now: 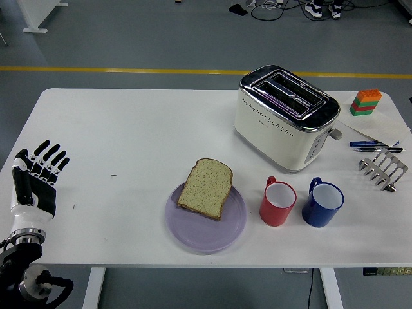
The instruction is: Push plate across desktop,pick up the break from the machine,place the break in the plate
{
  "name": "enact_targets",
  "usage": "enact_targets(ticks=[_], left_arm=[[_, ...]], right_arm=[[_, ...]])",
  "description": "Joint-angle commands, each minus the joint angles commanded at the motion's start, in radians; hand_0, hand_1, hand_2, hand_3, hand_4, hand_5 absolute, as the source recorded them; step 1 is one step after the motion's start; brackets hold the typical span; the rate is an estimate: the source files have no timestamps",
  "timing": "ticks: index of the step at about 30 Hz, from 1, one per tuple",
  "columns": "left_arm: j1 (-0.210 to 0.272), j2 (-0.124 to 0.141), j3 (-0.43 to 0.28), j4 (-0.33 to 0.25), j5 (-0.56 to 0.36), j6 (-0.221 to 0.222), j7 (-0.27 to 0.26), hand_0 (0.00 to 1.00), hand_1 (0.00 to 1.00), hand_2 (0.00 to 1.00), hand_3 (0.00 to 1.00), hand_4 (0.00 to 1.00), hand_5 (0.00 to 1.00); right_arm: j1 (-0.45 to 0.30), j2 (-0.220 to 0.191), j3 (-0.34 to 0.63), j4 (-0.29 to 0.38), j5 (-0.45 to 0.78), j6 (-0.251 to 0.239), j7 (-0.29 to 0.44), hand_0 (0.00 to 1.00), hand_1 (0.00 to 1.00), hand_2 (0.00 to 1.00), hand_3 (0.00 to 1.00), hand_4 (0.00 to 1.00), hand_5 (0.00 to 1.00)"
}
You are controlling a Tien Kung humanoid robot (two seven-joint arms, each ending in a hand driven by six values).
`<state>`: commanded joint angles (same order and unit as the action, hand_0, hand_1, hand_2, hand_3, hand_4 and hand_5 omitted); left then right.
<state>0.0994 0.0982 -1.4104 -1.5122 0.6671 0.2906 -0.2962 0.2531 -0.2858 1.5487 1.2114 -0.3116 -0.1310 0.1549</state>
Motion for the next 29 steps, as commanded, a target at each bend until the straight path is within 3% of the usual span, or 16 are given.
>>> enact_targets(ticks=[8, 20, 29], left_arm=[[0.002, -0.001, 0.001, 0.001, -0.001, 0.0, 0.0, 0.726, 0.687, 0.681, 0.652, 0.456, 0.998], [0.012, 0.0, 0.008, -0.002, 0.002, -0.001, 0.0, 0.726, 0.688, 0.681, 0.653, 0.457, 0.998], [0.013, 0.0, 0.008, -0.005, 0.001, -0.001, -0.004, 0.726, 0.688, 0.681, 0.653, 0.457, 0.998]], right_arm=[[-0.05, 0.026, 0.012, 0.002, 0.021, 0.01, -0.009, 0.725, 0.7, 0.693, 0.626, 0.554, 0.283], [-0.105, 0.041, 0.034, 0.0, -0.025, 0.055, -0.051, 0.72, 0.691, 0.69, 0.624, 0.533, 0.273], [-0.127, 0.048, 0.048, -0.004, -0.03, 0.058, -0.057, 0.717, 0.69, 0.684, 0.62, 0.527, 0.276]])
